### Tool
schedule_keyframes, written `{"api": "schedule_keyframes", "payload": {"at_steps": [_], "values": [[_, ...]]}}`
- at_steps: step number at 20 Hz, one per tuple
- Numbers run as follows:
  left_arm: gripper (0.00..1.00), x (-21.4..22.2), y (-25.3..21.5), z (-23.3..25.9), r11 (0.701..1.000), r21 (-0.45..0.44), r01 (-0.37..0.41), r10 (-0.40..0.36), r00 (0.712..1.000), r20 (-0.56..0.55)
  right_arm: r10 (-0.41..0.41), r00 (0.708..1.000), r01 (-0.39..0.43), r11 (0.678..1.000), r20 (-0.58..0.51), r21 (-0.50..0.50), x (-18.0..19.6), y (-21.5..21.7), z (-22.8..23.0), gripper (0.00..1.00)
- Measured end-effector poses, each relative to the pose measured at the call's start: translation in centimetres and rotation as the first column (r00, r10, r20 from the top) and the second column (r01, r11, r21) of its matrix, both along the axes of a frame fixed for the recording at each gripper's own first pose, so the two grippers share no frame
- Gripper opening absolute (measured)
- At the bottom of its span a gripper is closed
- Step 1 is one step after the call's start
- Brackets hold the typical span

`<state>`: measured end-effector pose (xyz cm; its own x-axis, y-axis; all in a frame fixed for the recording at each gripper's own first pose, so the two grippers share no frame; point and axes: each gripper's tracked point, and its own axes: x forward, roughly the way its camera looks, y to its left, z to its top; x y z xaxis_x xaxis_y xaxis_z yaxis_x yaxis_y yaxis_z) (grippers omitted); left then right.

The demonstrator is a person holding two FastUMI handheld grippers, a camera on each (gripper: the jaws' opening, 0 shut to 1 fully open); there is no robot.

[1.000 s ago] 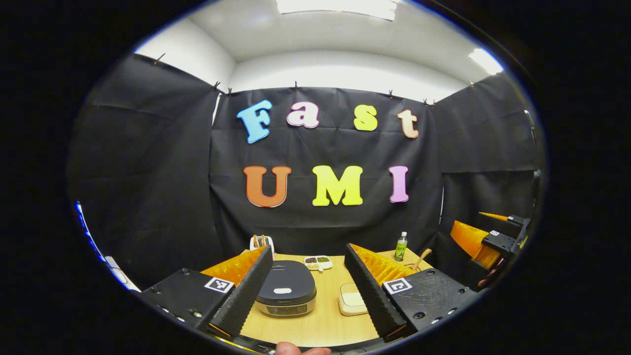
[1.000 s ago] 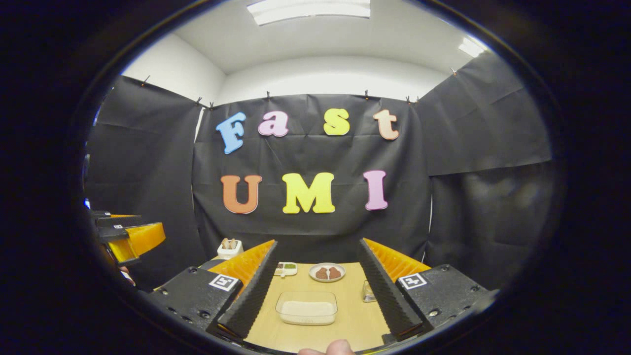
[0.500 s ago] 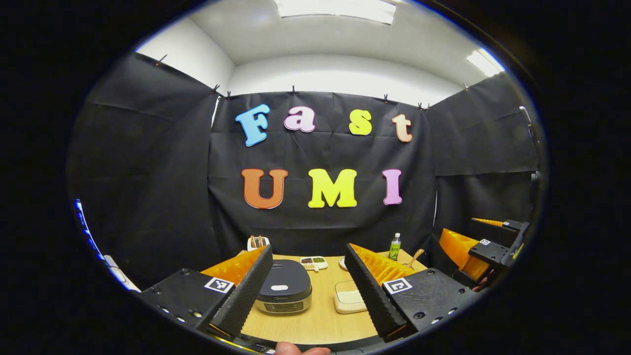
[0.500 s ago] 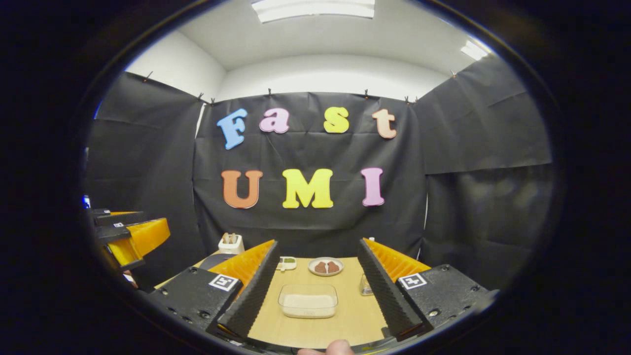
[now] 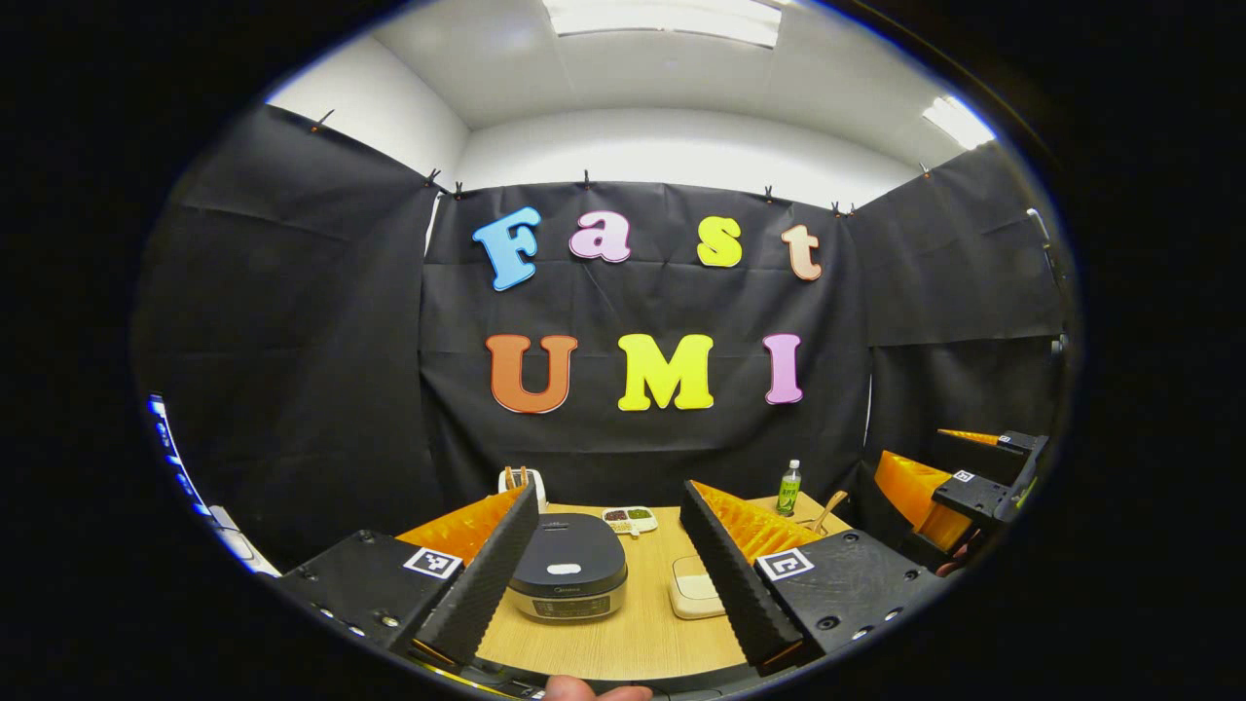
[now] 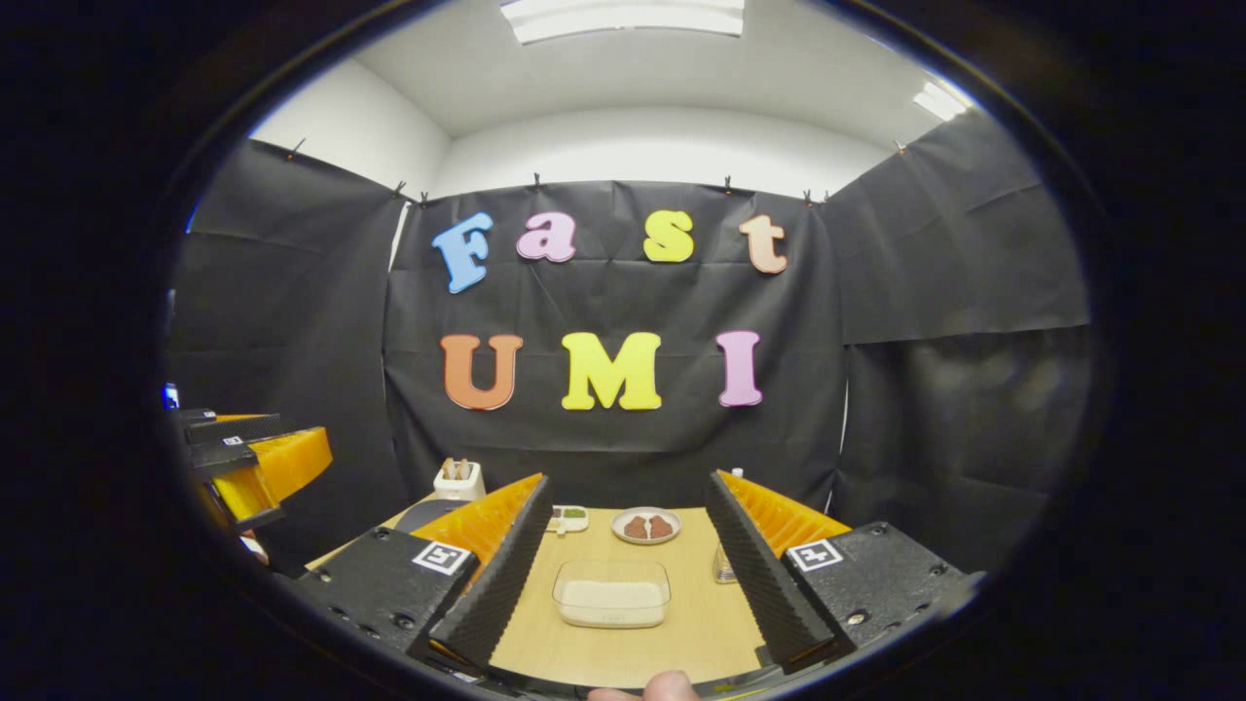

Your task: Close the left gripper, press the button to open the rice cooker; take a wooden spoon from the chopstick holder with the right hand, scoop a spoonful of rice and pour it into the rice cooker, then put the wooden spoon back into the chopstick holder.

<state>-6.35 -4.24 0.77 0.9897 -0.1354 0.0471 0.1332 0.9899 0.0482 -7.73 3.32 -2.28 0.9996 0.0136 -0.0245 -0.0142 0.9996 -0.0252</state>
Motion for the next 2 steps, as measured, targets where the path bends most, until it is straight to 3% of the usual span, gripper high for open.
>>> {"api": "schedule_keyframes", "payload": {"at_steps": [2], "values": [[0.95,-0.14,-0.08,0.19,1.000,0.000,-0.002,0.002,1.000,0.002,-0.002,1.000,0.002,1.000,-0.003,-0.003,-0.08,-0.15,-0.06,1.00]]}}
